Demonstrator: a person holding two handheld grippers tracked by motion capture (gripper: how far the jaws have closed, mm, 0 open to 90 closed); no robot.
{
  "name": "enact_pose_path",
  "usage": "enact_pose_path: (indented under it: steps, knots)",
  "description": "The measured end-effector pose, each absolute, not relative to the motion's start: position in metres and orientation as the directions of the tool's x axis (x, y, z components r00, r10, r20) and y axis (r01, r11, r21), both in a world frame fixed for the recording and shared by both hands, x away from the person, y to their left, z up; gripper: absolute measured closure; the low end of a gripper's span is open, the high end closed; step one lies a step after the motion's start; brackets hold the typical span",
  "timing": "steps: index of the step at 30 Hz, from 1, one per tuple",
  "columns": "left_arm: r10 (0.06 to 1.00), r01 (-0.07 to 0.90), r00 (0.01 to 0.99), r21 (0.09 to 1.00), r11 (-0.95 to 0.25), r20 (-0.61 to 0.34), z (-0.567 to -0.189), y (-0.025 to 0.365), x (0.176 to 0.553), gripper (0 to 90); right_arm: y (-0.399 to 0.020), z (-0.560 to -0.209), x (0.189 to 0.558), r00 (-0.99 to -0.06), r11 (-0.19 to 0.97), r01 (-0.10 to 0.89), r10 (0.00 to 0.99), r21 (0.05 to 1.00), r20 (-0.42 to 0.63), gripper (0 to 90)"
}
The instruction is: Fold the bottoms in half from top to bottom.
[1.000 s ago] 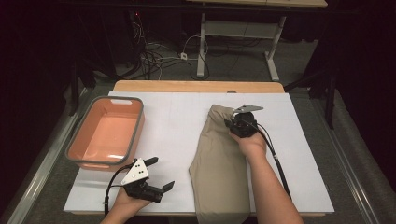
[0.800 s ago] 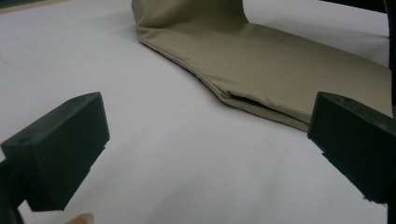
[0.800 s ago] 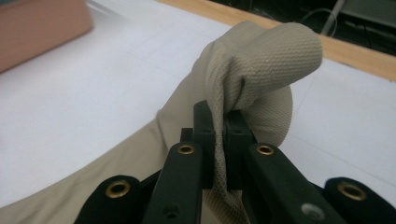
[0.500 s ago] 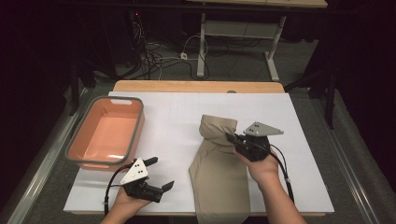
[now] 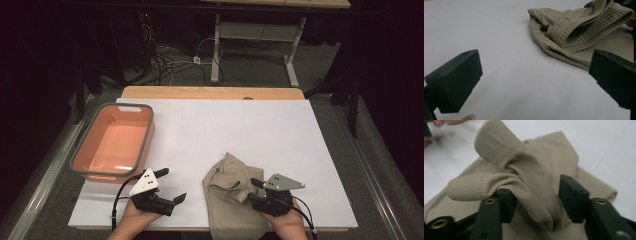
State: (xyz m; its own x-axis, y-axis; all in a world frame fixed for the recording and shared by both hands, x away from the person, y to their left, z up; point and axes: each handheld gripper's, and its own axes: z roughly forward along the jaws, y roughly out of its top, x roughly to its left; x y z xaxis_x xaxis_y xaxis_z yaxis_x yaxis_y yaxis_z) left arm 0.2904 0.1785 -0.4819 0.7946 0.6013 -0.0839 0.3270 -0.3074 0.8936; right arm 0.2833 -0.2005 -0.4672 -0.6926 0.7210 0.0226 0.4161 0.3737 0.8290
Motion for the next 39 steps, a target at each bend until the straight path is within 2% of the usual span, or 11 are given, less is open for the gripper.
enact_pose_path:
  steps: [3,5,7,9,13,15,16,18,21,28,39]
  knots:
    - [0.587,0.359,0.803,0.871,-0.336,-0.105,-0.475,0.163,0.291,1.8,-0.209,-0.468,0.272,-0.683,0.378,0.421,0.73,0.824,0.014,43.7]
    - [0.531,0.329,0.843,0.867,-0.374,-0.091,-0.468,0.145,0.289,4.7,-0.215,-0.468,0.265,-0.675,0.37,0.424,0.738,0.827,0.015,43.2]
    - [0.499,0.308,0.864,0.855,-0.417,-0.069,-0.464,0.125,0.29,12.9,-0.221,-0.469,0.258,-0.661,0.372,0.427,0.75,0.824,0.004,43.3]
    - [0.492,0.328,0.867,0.838,-0.436,-0.084,-0.464,0.108,0.295,17.0,-0.227,-0.471,0.252,-0.658,0.372,0.43,0.753,0.822,0.003,43.3]
    - [0.488,0.344,0.87,0.799,-0.493,-0.073,-0.469,0.081,0.306,33.5,-0.237,-0.472,0.242,-0.65,0.353,0.434,0.76,0.829,0.017,43.3]
    - [0.479,0.337,0.876,0.777,-0.532,-0.053,-0.472,0.072,0.307,46.0,-0.24,-0.473,0.239,-0.646,0.336,0.435,0.763,0.835,0.03,43.3]
    - [0.48,0.343,0.876,0.769,-0.54,-0.054,-0.473,0.07,0.308,47.2,-0.24,-0.474,0.237,-0.646,0.327,0.435,0.762,0.839,0.038,43.3]
    - [0.483,0.339,0.874,0.773,-0.537,-0.048,-0.474,0.07,0.308,59.2,-0.24,-0.475,0.236,-0.653,0.322,0.438,0.756,0.839,0.05,43.2]
    - [0.481,0.343,0.875,0.777,-0.528,-0.059,-0.474,0.07,0.308,68.8,-0.236,-0.476,0.235,-0.671,0.331,0.426,0.74,0.842,0.049,42.6]
    - [0.478,0.348,0.874,0.799,-0.49,-0.087,-0.473,0.076,0.301,78.9,-0.22,-0.478,0.233,-0.705,0.349,0.421,0.706,0.837,0.06,42.0]
    - [0.421,0.344,0.895,0.832,-0.435,-0.15,-0.466,0.097,0.251,79.1,-0.215,-0.48,0.227,-0.709,0.371,0.425,0.704,0.825,0.048,40.0]
